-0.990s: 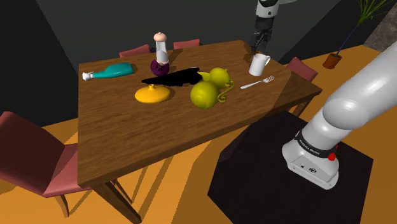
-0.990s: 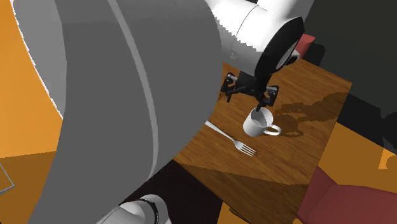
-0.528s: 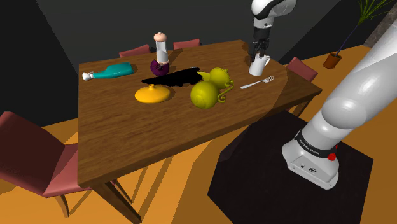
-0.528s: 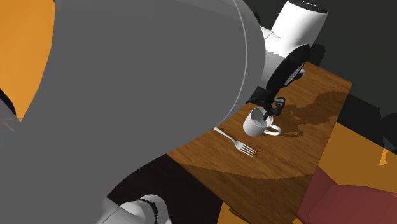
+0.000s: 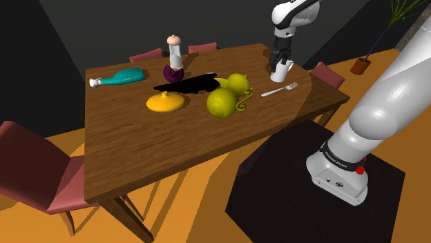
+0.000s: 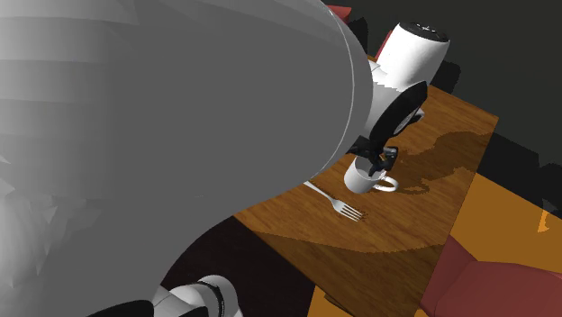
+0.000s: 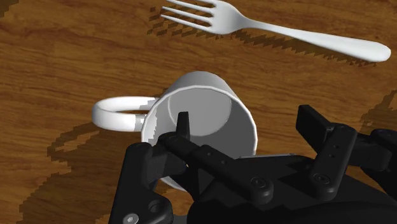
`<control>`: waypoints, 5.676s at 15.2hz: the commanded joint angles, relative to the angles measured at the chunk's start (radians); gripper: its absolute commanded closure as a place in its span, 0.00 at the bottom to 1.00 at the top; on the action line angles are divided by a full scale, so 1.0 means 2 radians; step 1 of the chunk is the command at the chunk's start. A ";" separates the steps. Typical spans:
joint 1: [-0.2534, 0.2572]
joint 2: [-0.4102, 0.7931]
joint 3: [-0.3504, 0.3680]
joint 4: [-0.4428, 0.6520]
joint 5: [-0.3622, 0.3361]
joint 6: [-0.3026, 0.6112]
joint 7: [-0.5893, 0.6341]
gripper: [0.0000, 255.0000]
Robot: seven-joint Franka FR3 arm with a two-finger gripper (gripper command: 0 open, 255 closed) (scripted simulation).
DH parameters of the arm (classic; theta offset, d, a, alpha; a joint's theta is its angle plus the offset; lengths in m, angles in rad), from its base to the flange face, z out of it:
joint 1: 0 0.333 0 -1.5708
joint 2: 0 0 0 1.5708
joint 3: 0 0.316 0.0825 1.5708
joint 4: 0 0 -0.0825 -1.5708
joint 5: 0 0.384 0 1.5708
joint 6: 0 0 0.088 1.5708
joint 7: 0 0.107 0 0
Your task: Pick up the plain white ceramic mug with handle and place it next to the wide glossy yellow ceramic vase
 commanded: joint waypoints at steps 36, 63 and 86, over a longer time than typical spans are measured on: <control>0.004 -0.063 0.005 0.085 -0.013 -0.145 0.002 1.00; 0.081 -0.168 0.120 0.051 0.021 -0.229 0.181 1.00; 0.198 -0.081 0.297 0.143 0.098 -0.226 0.457 1.00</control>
